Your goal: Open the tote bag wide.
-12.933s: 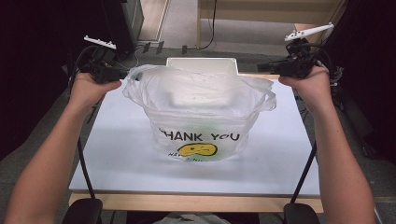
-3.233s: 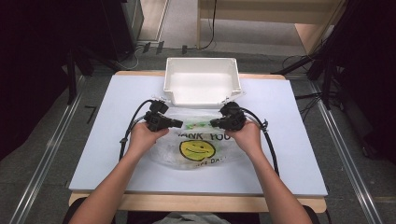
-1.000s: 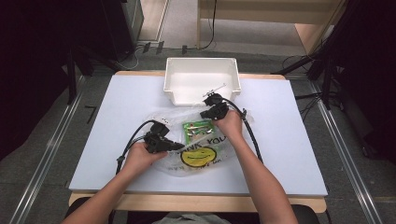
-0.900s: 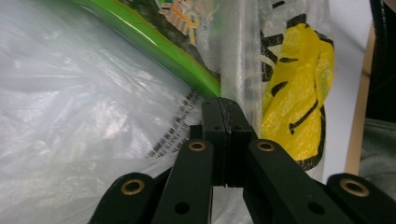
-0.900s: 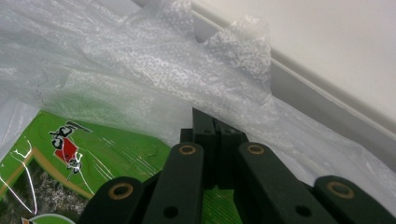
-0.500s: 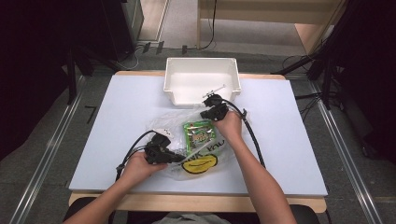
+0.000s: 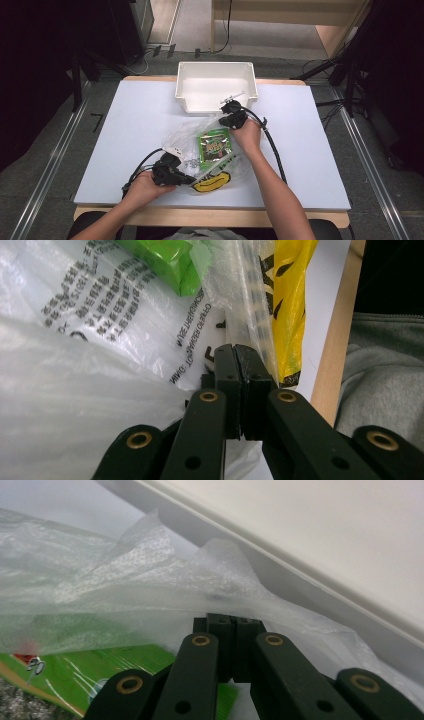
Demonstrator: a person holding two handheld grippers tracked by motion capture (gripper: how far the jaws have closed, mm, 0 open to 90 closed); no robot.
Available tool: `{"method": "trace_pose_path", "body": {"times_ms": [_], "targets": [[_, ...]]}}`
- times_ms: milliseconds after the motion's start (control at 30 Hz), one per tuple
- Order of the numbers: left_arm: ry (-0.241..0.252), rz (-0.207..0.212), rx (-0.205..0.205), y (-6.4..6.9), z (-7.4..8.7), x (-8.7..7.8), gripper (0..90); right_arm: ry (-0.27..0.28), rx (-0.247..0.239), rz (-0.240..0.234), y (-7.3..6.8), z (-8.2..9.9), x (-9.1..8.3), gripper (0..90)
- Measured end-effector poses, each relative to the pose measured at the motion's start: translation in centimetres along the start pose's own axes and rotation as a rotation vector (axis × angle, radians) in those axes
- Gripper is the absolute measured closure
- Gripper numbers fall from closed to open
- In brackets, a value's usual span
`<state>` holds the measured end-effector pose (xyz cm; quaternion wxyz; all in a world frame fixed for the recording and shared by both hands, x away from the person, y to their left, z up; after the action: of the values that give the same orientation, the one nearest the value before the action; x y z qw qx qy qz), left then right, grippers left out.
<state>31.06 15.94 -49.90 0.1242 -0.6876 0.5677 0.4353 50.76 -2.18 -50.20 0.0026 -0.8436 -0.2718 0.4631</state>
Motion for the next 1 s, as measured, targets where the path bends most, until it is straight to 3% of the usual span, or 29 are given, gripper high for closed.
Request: {"method": "trace_pose_path", "body": {"times_ms": [400, 633, 767, 900, 1000], "targets": [[-0.030, -0.001, 0.016, 1.4, 1.5, -0.4, 90.0, 0.011, 0.032, 0.013, 1.1, -0.2, -0.1, 90.0], [-0.056, 0.021, -0.006, 1.8, 2.8, -1.3, 90.0, 0.022, 0.047, 0.031, 1.6, -0.3, -0.2, 90.0], [-0.076, 0.014, 0.012, 2.6, 3.2, -1.5, 90.0, 0.031, 0.061, 0.034, 1.9, -0.3, -0.2, 90.0], [-0.048, 0.019, -0.006, 2.0, 3.0, -1.5, 90.0, 0.030, 0.065, 0.047, 1.8, -0.3, -0.2, 90.0], [-0.001, 0.001, -0.014, 1.3, 2.0, -2.1, 90.0, 0.019, 0.069, 0.030, 1.7, -0.2, -0.4, 90.0]]}}
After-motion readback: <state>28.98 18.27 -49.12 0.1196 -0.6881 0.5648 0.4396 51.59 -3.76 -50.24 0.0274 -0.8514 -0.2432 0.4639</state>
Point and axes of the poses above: each handheld gripper's, and its own axes: x roughly forward along the jaws, z roughly out of its underside, y roughly to its right, the point moved 5 cm from there along x, roughly forward along the jaws, and after that the axes turned 13 degrees about x, right-handed, at the moved point
